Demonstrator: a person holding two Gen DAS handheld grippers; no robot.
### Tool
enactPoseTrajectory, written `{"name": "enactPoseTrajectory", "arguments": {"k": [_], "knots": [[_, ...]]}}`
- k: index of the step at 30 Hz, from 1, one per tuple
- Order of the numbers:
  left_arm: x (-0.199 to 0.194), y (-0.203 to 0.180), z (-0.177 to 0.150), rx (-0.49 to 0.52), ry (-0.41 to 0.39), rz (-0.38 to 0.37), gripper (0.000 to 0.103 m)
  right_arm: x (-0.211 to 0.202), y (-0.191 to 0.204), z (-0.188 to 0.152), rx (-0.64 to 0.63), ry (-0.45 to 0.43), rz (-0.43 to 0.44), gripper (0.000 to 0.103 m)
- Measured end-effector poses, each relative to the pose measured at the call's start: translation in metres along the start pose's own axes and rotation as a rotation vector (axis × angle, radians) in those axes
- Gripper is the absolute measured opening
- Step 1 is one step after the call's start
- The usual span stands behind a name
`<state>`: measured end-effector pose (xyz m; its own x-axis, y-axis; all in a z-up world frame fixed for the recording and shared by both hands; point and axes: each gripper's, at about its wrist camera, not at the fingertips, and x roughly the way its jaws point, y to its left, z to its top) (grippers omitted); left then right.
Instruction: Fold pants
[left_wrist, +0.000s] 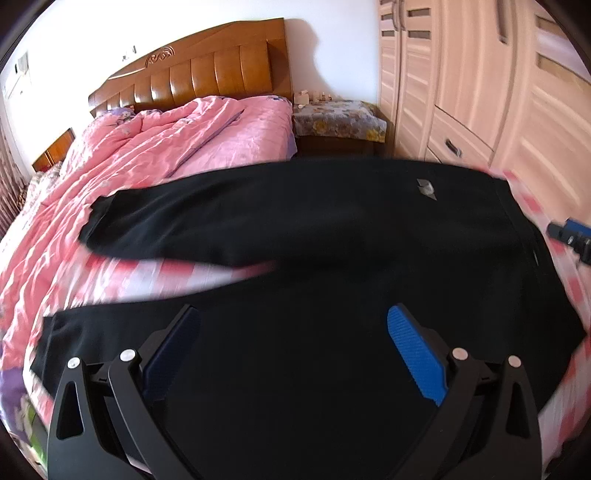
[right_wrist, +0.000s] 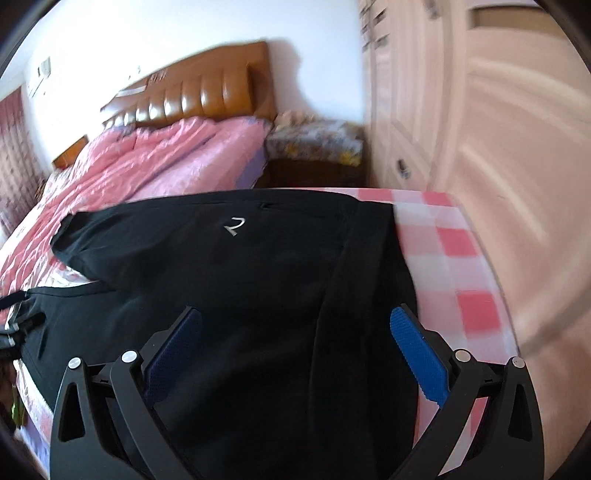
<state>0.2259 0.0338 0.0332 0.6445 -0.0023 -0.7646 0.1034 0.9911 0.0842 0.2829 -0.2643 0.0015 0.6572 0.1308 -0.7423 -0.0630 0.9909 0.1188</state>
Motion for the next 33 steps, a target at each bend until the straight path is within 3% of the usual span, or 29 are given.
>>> {"name": "enactPoseTrajectory", "arguments": {"k": [4,6,9,13,18,22,24,28,30,31,32,33], "knots": [[0.051,0.007,0.049,-0.09,0.048,-0.072,0.102,0.052,-0.028,0.045,0.006,0.041,0.033,0.099],[0.078,0.006,0.067,-0.128,0.108,-0.067,0.102,0.08,-0.045,0.067,0.032,0.057,0.034,0.099],[0.116,0.007,0.091,-0.18,0.16,-0.09,0.101,0.118,-0.053,0.099,-0.024,0.083,0.061,0.099],[0.147,0.007,0.114,-0.247,0.125,-0.079,0.101,0.154,-0.043,0.123,-0.156,0.137,0.082,0.099],[0.17,-0.004,0.137,-0.191,0.058,-0.034,0.102,0.181,-0.03,0.125,-0.289,0.239,0.175,0.099],[0.19,-0.014,0.148,-0.164,0.107,-0.042,0.101,0.18,-0.022,0.109,-0.367,0.282,0.215,0.095],[0.201,-0.013,0.15,-0.19,0.161,-0.095,0.101,0.179,-0.022,0.109,-0.374,0.286,0.231,0.094],[0.215,-0.005,0.15,-0.31,0.269,-0.208,0.101,0.18,-0.032,0.12,-0.339,0.299,0.293,0.081],[0.217,-0.005,0.151,-0.34,0.295,-0.256,0.101,0.181,-0.036,0.126,-0.343,0.31,0.319,0.067],[0.218,-0.006,0.153,-0.346,0.299,-0.265,0.1,0.181,-0.035,0.127,-0.346,0.316,0.33,0.048],[0.218,-0.008,0.154,-0.346,0.304,-0.265,0.1,0.18,-0.033,0.128,-0.365,0.316,0.313,0.036],[0.219,-0.011,0.156,-0.345,0.312,-0.267,0.099,0.177,-0.029,0.127,-0.39,0.306,0.3,0.034]]}}
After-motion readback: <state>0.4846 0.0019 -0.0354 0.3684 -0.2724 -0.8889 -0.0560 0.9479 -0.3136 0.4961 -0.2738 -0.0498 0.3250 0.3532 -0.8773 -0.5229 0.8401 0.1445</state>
